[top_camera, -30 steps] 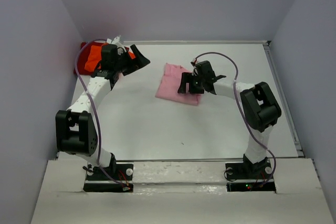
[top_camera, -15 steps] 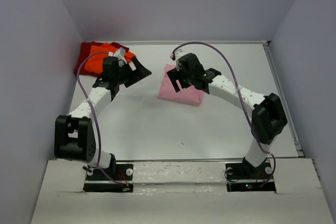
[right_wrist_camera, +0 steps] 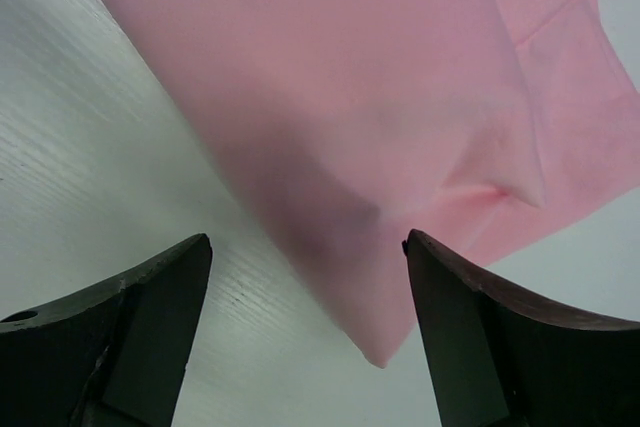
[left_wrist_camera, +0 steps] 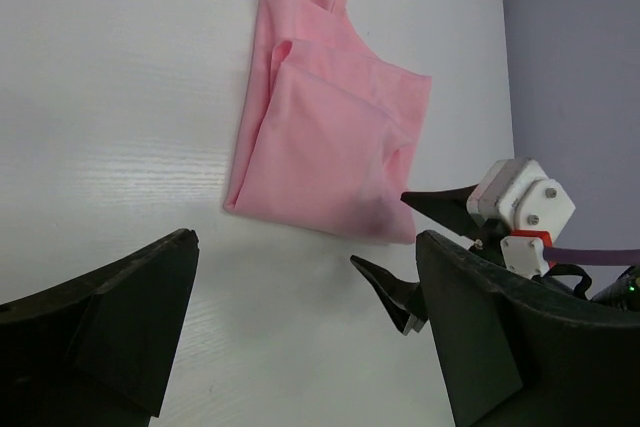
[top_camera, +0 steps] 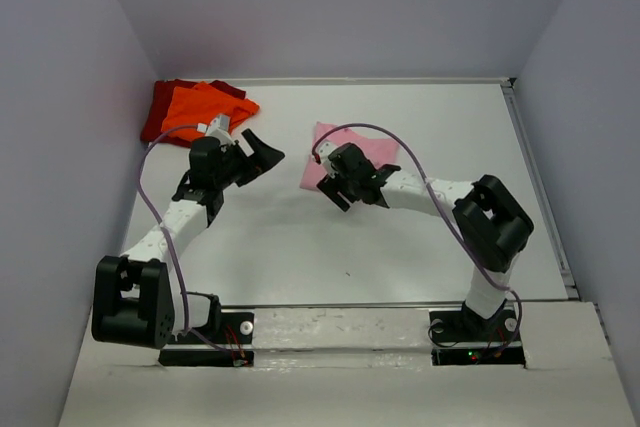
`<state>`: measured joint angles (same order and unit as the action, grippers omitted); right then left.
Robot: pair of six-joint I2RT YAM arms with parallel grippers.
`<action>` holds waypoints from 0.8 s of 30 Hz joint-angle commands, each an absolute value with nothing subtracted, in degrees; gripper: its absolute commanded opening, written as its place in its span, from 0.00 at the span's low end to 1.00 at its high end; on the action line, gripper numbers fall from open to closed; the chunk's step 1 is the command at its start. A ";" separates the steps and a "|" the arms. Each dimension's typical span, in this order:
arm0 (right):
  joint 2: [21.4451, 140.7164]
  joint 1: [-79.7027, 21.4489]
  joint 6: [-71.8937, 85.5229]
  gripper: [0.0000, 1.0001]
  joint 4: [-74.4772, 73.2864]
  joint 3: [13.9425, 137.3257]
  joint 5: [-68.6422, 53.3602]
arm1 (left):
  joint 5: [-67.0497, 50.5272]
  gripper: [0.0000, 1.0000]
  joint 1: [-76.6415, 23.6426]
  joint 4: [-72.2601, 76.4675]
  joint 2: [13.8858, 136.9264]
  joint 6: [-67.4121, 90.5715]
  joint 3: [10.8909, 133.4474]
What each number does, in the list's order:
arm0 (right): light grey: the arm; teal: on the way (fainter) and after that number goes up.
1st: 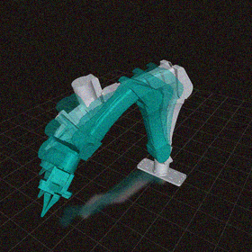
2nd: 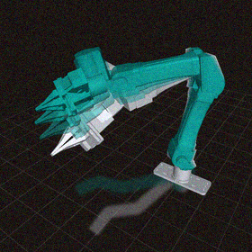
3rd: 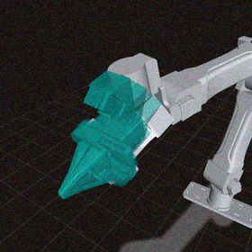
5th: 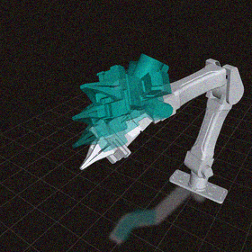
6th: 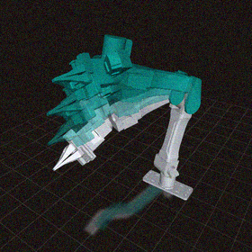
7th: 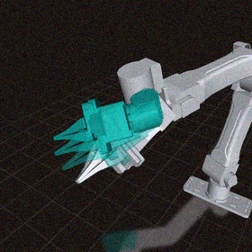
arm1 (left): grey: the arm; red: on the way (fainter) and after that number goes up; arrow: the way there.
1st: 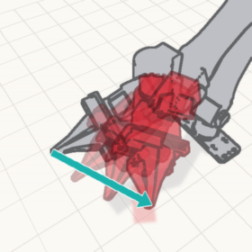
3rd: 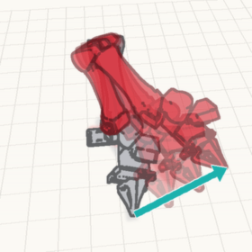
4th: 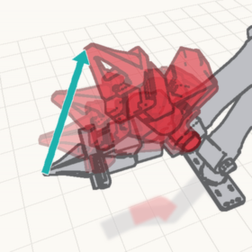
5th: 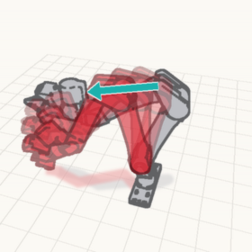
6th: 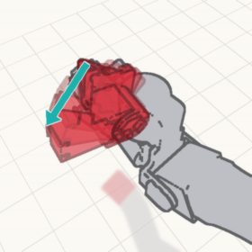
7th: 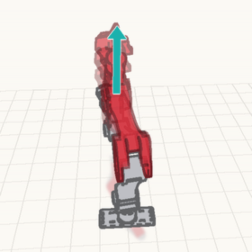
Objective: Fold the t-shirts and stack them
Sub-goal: Put the neatly folded tshirt into the corner of the board with the left arm
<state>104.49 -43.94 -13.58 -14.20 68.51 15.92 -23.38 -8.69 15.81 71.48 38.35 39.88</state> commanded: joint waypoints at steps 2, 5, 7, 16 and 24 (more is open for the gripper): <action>106.43 -46.93 -17.22 0.84 -7.38 70.04 16.43 | -25.05 0.99 -9.14 21.97 70.84 40.34 37.62; 109.67 -46.93 -17.76 0.84 -8.08 72.24 16.53 | -26.71 0.99 -9.14 23.29 71.01 40.78 36.83; 111.26 -46.93 -17.23 0.84 -7.48 72.68 14.95 | -27.68 0.99 -9.05 23.47 71.71 40.69 37.09; 114.52 -46.93 -16.00 0.39 -5.80 73.65 12.40 | -28.56 0.99 -8.88 23.47 72.68 40.87 36.56; 110.84 -46.93 -14.85 0.00 -7.38 73.04 14.42 | -27.86 0.99 -8.88 26.80 74.26 42.97 33.23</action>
